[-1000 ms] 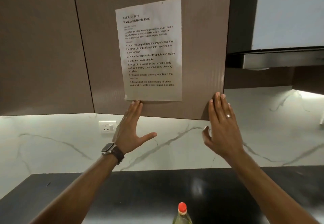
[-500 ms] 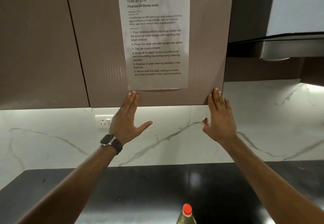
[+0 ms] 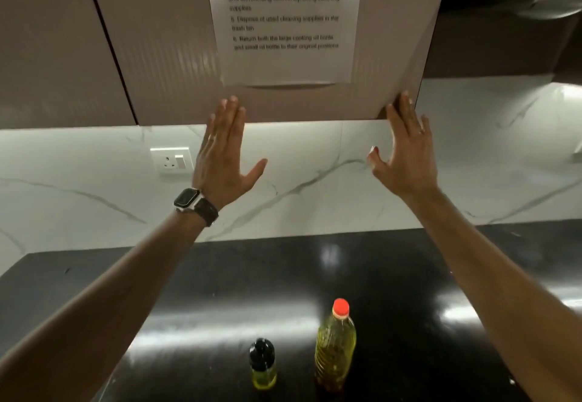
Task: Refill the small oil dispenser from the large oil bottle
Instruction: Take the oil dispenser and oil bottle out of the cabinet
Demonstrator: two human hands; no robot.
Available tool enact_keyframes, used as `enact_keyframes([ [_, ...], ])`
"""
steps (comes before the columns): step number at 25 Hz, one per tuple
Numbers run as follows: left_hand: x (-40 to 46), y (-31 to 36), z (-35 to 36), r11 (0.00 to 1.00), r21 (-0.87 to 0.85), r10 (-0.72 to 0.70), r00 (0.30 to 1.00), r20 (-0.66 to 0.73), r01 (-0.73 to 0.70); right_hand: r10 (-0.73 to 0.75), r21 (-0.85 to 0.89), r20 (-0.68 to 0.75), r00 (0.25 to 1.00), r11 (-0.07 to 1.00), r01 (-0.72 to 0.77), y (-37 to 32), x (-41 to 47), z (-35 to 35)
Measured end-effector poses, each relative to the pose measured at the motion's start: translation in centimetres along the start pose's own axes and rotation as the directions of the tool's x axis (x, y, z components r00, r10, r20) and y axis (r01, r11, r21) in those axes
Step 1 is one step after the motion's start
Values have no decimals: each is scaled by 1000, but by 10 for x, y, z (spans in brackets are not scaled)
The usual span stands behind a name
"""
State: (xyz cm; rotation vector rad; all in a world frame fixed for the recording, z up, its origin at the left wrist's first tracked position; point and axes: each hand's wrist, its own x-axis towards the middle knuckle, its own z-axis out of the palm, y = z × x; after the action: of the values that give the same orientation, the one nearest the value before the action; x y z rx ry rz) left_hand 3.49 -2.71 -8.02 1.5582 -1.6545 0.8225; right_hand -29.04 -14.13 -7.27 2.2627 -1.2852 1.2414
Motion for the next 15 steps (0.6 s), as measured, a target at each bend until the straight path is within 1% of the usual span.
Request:
enact_keyframes([
  [3,-42,9,2,974,-119,-201,976,-88,190,35,242,26,999,969,-40,9,-25,-2],
  [4,-66,15,5,953,-157,-273,958,-83,258,57,307,47,997,949,-69,14,-42,-1],
  [6,-122,36,10,888,-214,-418,908,-3,408,116,363,178,977,915,-175,22,-87,0],
  [8,-178,72,11,812,-270,-506,854,119,518,137,320,355,925,912,-258,27,-132,2],
  [11,-251,144,15,752,-294,-515,804,297,590,113,222,562,819,934,-281,18,-188,3],
  [13,-284,189,20,691,-278,-526,728,440,667,64,147,669,741,965,-216,1,-212,6],
  [15,-300,218,32,631,-261,-524,650,551,730,-7,91,685,728,993,-76,-21,-222,7],
])
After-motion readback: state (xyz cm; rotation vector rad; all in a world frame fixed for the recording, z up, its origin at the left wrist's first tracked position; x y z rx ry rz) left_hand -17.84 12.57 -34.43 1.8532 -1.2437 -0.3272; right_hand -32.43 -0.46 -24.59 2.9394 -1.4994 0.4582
